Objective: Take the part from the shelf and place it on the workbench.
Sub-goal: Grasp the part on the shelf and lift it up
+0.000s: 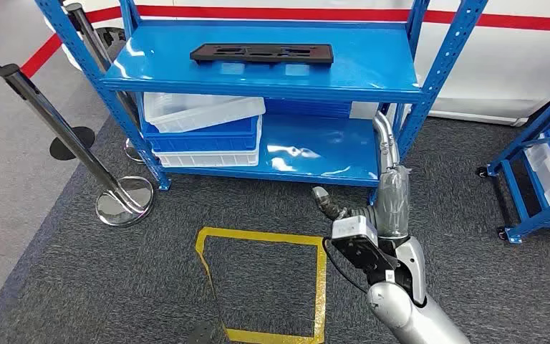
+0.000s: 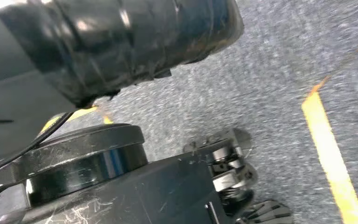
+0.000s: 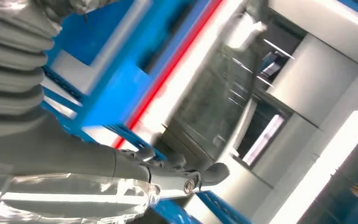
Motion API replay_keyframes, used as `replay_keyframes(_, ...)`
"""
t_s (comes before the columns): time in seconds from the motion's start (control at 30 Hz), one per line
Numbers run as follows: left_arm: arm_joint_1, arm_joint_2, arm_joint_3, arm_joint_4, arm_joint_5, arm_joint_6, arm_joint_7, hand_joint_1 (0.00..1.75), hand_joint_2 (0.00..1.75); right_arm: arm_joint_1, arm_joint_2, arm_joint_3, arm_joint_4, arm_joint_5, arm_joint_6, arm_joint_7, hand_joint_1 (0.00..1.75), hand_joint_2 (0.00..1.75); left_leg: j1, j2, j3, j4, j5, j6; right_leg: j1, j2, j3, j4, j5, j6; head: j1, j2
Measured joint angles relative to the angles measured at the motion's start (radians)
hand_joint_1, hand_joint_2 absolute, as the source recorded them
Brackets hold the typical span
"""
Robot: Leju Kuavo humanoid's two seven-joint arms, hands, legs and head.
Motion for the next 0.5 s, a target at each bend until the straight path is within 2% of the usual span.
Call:
replay_keyframes(0.07, -0.006, -0.001, -0.001, 0.000, -0.001, -0.002, 0.000, 0.00, 0.00, -0.005, 0.000, 0.000, -0.017, 0.001, 0.001, 0.000, 0.00, 0.00, -0.002, 0.001, -0.030, 0.061, -0.027, 0.003, 0.004, -0.001, 0.002, -0.001, 0.000, -0.004, -0.002, 0.000)
replay_keyframes(0.13, -0.014, -0.003, -0.003, 0.000, -0.003, -0.006, 0.001, 0.00, 0.00, -0.010, -0.001, 0.001, -0.043, -0.001, 0.003, 0.000, 0.00, 0.00, -0.009, 0.002, -0.103, 0.193, -0.076, 0.011, 0.014, -0.002, 0.005, -0.003, -0.002, -0.011, -0.004, 0.000)
replay_keyframes(0.17, -0.015, -0.004, -0.005, 0.000, -0.004, -0.008, 0.001, 0.00, 0.00, -0.010, -0.002, 0.002, -0.052, -0.004, 0.004, -0.001, 0.00, 0.00, -0.014, 0.002, -0.137, 0.248, -0.089, 0.016, 0.021, -0.003, 0.007, -0.003, -0.003, -0.014, -0.005, 0.000)
replay_keyframes(0.2, -0.016, -0.004, -0.006, 0.000, -0.006, -0.010, 0.002, 0.00, 0.00, -0.010, -0.002, 0.002, -0.061, -0.007, 0.004, -0.002, 0.00, 0.00, -0.022, 0.002, -0.158, 0.274, -0.084, 0.025, 0.028, -0.002, 0.009, -0.004, -0.004, -0.018, -0.004, 0.000)
replay_keyframes(0.23, -0.015, -0.004, -0.007, 0.000, -0.007, -0.011, 0.002, 0.00, 0.00, -0.010, -0.003, 0.002, -0.070, -0.012, 0.005, -0.003, 0.00, 0.00, -0.031, 0.002, -0.162, 0.263, -0.060, 0.039, 0.036, -0.001, 0.011, -0.004, -0.005, -0.021, -0.004, 0.000)
replay_keyframes(0.27, -0.016, -0.004, -0.008, 0.000, -0.009, -0.011, 0.001, 0.00, 0.00, -0.010, -0.004, 0.002, -0.078, -0.016, 0.005, -0.004, 0.00, 0.00, -0.043, 0.001, -0.148, 0.215, -0.021, 0.058, 0.043, 0.000, 0.014, -0.005, -0.006, -0.024, -0.004, 0.000)
replay_keyframes(0.3, -0.017, -0.004, -0.008, 0.000, -0.011, -0.011, 0.000, 0.00, 0.00, -0.010, -0.004, 0.002, -0.086, -0.020, 0.006, -0.004, 0.00, 0.00, -0.057, 0.001, -0.123, 0.147, 0.016, 0.083, 0.047, 0.001, 0.017, -0.007, -0.007, -0.026, -0.004, 0.000)
replay_keyframes(0.37, -0.020, -0.004, -0.010, 0.000, -0.013, -0.011, -0.006, 0.00, 0.00, -0.010, -0.005, 0.002, -0.097, -0.025, 0.007, -0.006, 0.00, 0.00, -0.078, 0.002, -0.076, 0.038, 0.059, 0.122, 0.047, 0.001, 0.022, -0.016, -0.005, -0.027, 0.001, 0.000)
replay_keyframes(0.4, -0.020, -0.004, -0.011, 0.000, -0.014, -0.011, -0.009, 0.00, 0.00, -0.009, -0.006, 0.002, -0.100, -0.026, 0.008, -0.006, 0.00, 0.00, -0.084, 0.003, -0.064, 0.012, 0.063, 0.133, 0.044, 0.000, 0.023, -0.021, -0.003, -0.025, 0.002, 0.000)
replay_keyframes(0.43, -0.020, -0.004, -0.012, 0.000, -0.015, -0.010, -0.011, 0.00, 0.00, -0.008, -0.006, 0.002, -0.103, -0.028, 0.008, -0.006, 0.00, 0.00, -0.086, 0.002, -0.058, 0.001, 0.064, 0.136, 0.042, -0.001, 0.024, -0.027, 0.000, -0.023, 0.003, 0.000)
replay_keyframes(0.47, -0.020, -0.004, -0.014, 0.000, -0.016, -0.010, -0.013, 0.00, 0.00, -0.008, -0.007, 0.002, -0.107, -0.030, 0.008, -0.006, 0.00, 0.00, -0.087, 0.002, -0.052, -0.015, 0.069, 0.137, 0.042, -0.002, 0.027, -0.034, 0.003, -0.019, -0.001, 0.000)
replay_keyframes(0.5, -0.019, -0.004, -0.014, 0.000, -0.017, -0.010, -0.014, 0.00, 0.00, -0.008, -0.008, 0.002, -0.111, -0.033, 0.008, -0.007, 0.00, 0.00, -0.082, 0.003, -0.043, -0.032, 0.076, 0.132, 0.043, -0.003, 0.031, -0.039, 0.003, -0.015, -0.001, 0.000)
